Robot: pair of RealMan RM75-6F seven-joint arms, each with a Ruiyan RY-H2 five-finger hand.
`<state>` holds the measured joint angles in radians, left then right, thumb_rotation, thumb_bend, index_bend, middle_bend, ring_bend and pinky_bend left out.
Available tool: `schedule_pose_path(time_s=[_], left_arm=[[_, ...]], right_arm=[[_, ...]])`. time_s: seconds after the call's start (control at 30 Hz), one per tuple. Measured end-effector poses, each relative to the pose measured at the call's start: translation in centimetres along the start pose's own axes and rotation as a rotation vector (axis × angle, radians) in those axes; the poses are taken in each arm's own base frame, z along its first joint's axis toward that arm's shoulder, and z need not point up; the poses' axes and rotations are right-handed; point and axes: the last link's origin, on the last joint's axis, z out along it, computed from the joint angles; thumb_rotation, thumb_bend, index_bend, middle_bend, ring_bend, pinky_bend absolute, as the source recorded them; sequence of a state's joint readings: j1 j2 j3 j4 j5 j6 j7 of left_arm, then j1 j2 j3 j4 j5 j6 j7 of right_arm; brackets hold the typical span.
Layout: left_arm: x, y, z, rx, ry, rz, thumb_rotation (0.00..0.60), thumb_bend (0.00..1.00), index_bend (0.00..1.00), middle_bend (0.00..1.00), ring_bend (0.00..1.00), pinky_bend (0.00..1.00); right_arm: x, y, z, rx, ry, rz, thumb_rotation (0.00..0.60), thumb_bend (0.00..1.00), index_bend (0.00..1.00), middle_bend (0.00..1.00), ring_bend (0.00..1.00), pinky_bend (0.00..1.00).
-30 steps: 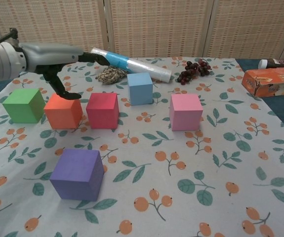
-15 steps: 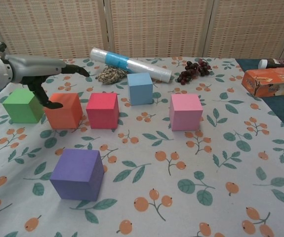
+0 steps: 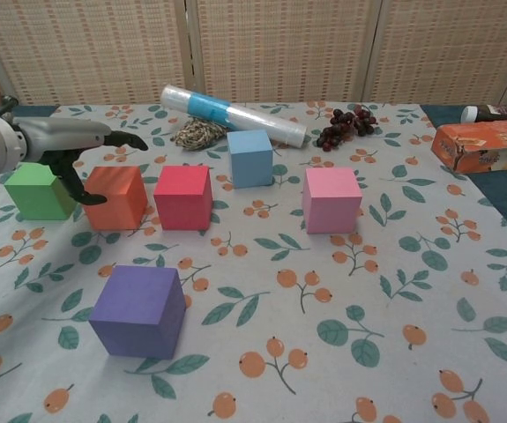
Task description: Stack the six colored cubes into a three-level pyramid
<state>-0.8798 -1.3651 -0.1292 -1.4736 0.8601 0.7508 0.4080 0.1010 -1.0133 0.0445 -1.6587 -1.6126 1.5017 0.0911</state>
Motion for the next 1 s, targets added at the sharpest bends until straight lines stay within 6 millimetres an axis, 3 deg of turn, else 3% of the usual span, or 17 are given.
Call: schedule_pose_path(time_s=[0.2, 0.6, 1.0], left_arm=[[-0.5, -0.3, -0.3, 0.016, -0.009, -0.016, 0.6, 0.35, 0.0, 0.03, 0.0, 0.07], [-1.3, -0.9, 0.5, 0.057, -0.014, -0.029, 0.6, 0.34, 0.0, 0.09, 0.03, 0.08], [-1.8, -0.4, 1.1, 0.056, 0.021, -0.023, 0.6, 0.33, 0.09, 0.3, 0.16, 0.09]], right_arm=[[1.3, -0.3, 0.3, 0.007, 0.02, -0.029, 0.528, 0.0, 0.0, 0.0, 0.0, 0.05], [0.7, -0.4, 0.4, 0.008, -0.002, -0.011, 0.527, 0.0, 0.0, 0.0, 0.0, 0.05], [0.4, -0.1, 0.3, -0.001, -0.01, -0.002, 0.528, 0.0, 0.0, 0.0, 0.0, 0.05]])
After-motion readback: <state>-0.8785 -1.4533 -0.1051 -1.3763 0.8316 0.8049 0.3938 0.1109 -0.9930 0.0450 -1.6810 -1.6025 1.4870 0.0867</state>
